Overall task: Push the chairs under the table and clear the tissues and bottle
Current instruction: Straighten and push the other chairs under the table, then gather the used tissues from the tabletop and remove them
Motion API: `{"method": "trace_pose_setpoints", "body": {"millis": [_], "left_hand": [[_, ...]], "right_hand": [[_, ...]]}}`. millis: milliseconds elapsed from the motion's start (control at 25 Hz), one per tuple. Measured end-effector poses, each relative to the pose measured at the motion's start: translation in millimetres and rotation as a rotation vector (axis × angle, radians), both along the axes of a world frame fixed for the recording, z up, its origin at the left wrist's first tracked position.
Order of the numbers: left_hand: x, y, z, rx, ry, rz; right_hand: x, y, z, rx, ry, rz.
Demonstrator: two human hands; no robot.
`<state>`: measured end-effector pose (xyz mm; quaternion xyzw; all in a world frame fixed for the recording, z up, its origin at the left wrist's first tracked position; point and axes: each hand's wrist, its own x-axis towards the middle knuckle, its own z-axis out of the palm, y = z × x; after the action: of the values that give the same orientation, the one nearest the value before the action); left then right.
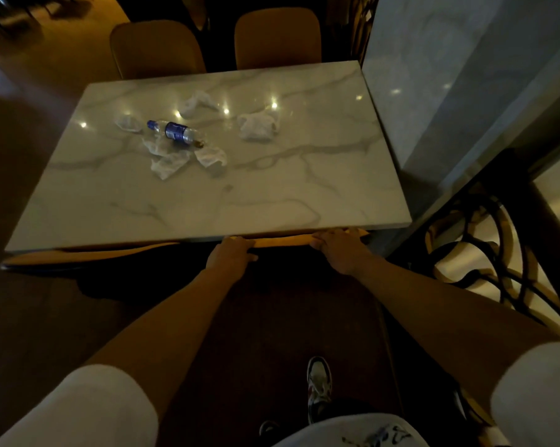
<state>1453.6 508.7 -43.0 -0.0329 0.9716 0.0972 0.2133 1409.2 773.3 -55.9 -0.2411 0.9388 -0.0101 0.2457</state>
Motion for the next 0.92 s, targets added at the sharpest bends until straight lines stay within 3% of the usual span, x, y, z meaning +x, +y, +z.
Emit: {"method": "trace_pose_setpoints", "body": {"millis": [160, 360, 480, 560, 680, 920], "left_hand": [[6, 3, -5, 0.073, -0.029, 0.091], [27, 1, 1, -0.02, -0.142, 0.024], [45, -11, 15, -0.034, -0.101, 0.009], [56, -28, 24, -0.053, -0.083, 0.052], [82, -69, 44, -0.08, -0.027, 0.199], [157, -165, 65, 0.006, 0.045, 0.469]], "right_hand": [[2, -1, 4, -0.046, -0.003, -0.04], [-3, -16, 17, 0.089, -0.142, -0.203], [-3, -47, 50, 0.182, -0.044, -0.121], [-3, -77, 58, 0.066, 0.04, -0.048], [12, -137, 52, -0.136, 0.017, 0.107], [56, -256, 49, -0.239, 0.006, 0.324]]}}
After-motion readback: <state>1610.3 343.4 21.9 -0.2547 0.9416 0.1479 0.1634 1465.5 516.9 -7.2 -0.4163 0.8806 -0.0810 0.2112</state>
